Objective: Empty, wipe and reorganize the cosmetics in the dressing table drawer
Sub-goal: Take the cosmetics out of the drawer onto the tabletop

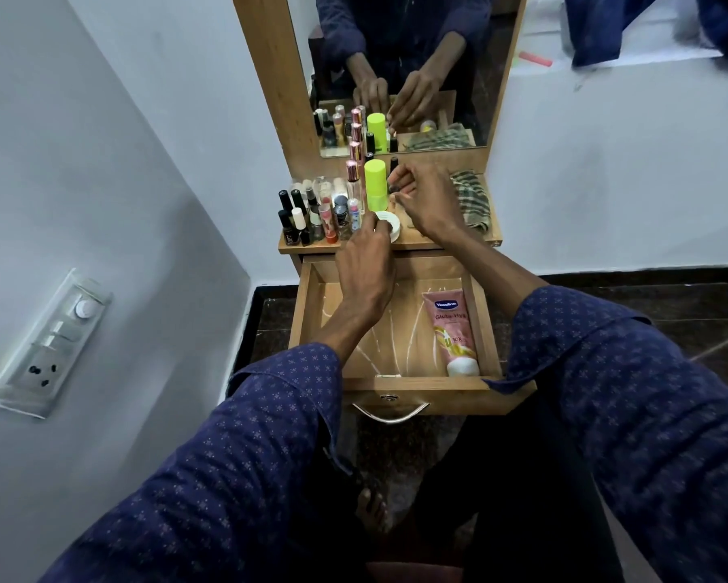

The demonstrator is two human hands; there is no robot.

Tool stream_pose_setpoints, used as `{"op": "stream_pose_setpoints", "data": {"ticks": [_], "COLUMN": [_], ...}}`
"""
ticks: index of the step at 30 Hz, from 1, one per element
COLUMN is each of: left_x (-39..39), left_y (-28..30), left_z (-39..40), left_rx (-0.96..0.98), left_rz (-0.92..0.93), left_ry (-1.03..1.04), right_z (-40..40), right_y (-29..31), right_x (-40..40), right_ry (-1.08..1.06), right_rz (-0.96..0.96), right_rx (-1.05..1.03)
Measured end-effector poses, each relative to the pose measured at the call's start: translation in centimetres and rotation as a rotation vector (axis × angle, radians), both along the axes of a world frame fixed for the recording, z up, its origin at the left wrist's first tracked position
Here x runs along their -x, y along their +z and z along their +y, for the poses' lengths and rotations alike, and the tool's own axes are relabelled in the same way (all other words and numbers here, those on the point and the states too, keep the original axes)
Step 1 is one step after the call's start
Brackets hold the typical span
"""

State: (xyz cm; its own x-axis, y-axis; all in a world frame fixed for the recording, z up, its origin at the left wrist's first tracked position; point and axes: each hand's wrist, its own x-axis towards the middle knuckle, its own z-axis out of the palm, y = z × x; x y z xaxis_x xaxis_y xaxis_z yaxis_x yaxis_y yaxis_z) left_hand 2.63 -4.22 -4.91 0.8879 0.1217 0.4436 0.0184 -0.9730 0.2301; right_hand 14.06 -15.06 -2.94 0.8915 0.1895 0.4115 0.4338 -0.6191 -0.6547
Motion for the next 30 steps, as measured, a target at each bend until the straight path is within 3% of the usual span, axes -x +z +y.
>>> {"op": "stream_pose_setpoints", "data": {"ticks": [22,30], "left_x": [-1.3,1.0], "left_y": [-2.0,-4.4], "left_z": [0.7,-0.5], "left_rx": [0.037,0.126], "left_rz": [-0.065,0.124], "left_ry": [-0.119,-0.315], "right_z": [-0.3,-3.3], "right_y": [-0.4,-1.1], "right_x": [-0.5,3.7], "right_ry": [-0.003,-0.157], "right_rz": [0.044,0.038], "right_rx": [-0.067,-0.088]}}
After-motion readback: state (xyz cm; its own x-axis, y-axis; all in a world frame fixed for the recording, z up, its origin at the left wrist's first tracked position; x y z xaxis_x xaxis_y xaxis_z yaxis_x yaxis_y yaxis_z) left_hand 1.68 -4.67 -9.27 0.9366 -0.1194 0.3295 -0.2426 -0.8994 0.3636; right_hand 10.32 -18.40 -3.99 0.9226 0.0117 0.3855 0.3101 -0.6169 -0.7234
